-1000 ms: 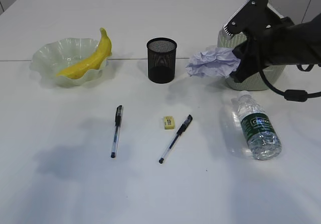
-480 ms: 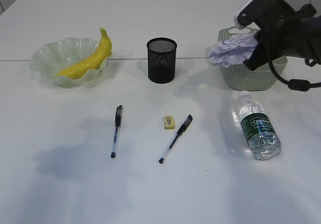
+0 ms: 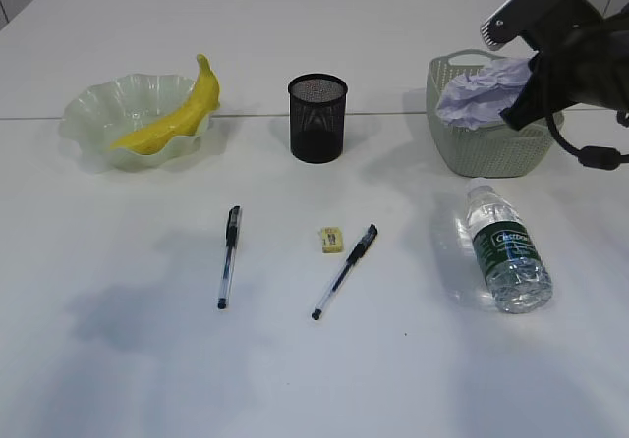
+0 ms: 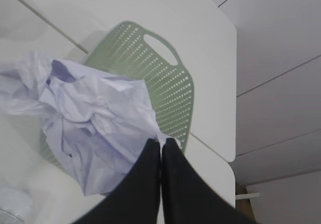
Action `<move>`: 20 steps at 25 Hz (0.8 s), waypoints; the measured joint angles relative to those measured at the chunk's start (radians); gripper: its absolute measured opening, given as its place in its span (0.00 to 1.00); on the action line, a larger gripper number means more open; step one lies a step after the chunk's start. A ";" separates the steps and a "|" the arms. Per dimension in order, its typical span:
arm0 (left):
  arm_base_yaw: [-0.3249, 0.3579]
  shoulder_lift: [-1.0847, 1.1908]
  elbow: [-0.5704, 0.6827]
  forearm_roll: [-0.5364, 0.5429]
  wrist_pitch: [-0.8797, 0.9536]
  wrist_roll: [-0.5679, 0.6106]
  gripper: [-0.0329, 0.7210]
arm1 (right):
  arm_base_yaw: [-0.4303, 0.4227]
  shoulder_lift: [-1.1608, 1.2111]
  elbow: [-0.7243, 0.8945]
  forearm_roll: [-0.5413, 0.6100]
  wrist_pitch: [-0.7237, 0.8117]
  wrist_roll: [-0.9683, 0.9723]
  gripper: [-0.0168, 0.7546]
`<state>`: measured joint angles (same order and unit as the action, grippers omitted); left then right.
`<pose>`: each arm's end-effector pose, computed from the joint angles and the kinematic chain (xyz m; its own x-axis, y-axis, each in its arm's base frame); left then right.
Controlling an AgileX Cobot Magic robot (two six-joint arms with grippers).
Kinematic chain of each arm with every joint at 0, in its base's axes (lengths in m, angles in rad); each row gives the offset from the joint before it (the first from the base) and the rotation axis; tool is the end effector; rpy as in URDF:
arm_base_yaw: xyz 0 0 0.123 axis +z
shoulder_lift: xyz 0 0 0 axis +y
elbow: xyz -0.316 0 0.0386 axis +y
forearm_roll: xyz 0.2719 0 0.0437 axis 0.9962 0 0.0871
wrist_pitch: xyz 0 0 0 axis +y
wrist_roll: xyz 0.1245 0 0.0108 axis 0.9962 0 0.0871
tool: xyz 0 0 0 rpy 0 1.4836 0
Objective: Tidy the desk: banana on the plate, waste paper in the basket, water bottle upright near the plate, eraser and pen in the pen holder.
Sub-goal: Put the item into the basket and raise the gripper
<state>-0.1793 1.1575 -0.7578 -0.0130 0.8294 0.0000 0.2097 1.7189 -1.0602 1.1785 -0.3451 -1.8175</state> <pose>0.2239 -0.0418 0.2487 -0.8964 0.1535 -0.4158 0.1744 0.9846 -0.0124 0.4328 0.0523 0.2479 -0.3742 -0.6758 -0.6351 -0.1902 0.7262 -0.6607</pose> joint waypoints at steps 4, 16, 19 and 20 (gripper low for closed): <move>0.000 0.000 0.000 0.000 -0.004 0.000 0.62 | -0.036 0.000 -0.030 0.010 0.000 0.000 0.00; 0.000 0.000 0.000 0.000 -0.008 0.000 0.62 | -0.051 0.136 -0.218 0.018 0.029 -0.004 0.00; 0.000 0.000 0.000 0.000 -0.008 0.000 0.62 | -0.051 0.175 -0.254 0.018 0.026 -0.006 0.00; 0.000 0.000 0.000 0.000 -0.008 0.000 0.62 | -0.051 0.186 -0.261 0.018 0.022 -0.007 0.00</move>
<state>-0.1793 1.1575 -0.7578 -0.0130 0.8217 0.0000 0.1584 1.9052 -1.3208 1.1969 -0.3235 -1.8250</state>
